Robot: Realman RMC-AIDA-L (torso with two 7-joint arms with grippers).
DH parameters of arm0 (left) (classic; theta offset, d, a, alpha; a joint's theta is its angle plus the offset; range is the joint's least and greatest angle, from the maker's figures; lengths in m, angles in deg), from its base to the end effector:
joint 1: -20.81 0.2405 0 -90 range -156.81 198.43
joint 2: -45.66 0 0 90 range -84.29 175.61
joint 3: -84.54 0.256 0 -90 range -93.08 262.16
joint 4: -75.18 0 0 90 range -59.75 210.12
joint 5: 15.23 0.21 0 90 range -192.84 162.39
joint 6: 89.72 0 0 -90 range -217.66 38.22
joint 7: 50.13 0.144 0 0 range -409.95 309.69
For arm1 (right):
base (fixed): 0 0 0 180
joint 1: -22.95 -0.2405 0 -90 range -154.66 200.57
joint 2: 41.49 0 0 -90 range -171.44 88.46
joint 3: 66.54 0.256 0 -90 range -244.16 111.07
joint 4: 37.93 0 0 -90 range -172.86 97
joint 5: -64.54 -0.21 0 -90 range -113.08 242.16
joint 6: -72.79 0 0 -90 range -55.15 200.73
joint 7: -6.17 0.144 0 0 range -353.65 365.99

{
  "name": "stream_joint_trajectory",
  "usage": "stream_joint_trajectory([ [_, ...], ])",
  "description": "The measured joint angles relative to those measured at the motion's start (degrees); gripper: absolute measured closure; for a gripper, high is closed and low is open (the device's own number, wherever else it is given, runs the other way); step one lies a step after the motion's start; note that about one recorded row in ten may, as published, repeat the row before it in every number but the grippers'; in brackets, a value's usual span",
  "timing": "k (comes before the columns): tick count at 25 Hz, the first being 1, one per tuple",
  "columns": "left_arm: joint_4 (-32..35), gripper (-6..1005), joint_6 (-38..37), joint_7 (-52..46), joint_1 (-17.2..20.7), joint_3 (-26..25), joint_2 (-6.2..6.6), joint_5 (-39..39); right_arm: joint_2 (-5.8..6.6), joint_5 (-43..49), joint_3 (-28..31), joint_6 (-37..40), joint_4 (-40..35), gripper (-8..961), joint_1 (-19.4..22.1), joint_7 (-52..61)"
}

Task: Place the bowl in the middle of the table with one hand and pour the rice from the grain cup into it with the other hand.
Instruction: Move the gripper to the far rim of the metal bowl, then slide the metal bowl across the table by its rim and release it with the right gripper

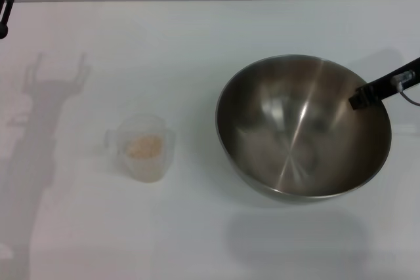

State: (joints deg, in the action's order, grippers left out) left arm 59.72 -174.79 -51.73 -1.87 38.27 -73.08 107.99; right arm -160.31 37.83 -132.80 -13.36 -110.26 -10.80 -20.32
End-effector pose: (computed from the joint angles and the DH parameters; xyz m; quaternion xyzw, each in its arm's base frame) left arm -0.2910 0.3173 0.0186 -0.6092 -0.1272 -0.4079 0.6681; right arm 0.2269 0.3704 0.0343 -0.8380 0.4729 -0.1267 0.2410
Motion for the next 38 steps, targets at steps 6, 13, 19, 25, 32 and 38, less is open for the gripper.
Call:
stream_joint_trajectory([
  [6, 0.0, 182, 0.0, 0.0, 0.0, -0.1, 0.0, 0.0, 0.0, -0.1, 1.9, 1.7, -0.6, 948, 0.0, -0.5],
  [13, 0.0, 183, 0.1, 0.0, -0.1, -0.1, 0.0, 0.0, -0.05, -7.4, 4.3, 5.9, -3.7, 951, 2.5, -6.9],
  [19, 0.0, 185, -0.1, 0.0, -0.4, -0.1, -0.04, 0.0, 0.06, -16.2, 4.4, 6.3, -3.9, 950, 5.0, -16.8],
  [25, -0.3, 186, 0.0, 0.0, -0.6, -0.1, -0.09, 0.0, 0.08, -18.1, 4.0, 1.7, -1.3, 948, 4.2, -22.5],
  [32, -0.5, 188, 0.0, -0.1, -0.6, -0.1, -0.18, 0.0, 0.05, -18.6, 3.1, -2.1, 1.9, 947, 2.4, -24.8],
  [38, -0.8, 189, -0.2, -0.4, -0.3, 0.0, -0.18, 0.1, -0.04, -18.3, 0.4, -2.8, 3.0, 945, 1.4, -24.2],
])
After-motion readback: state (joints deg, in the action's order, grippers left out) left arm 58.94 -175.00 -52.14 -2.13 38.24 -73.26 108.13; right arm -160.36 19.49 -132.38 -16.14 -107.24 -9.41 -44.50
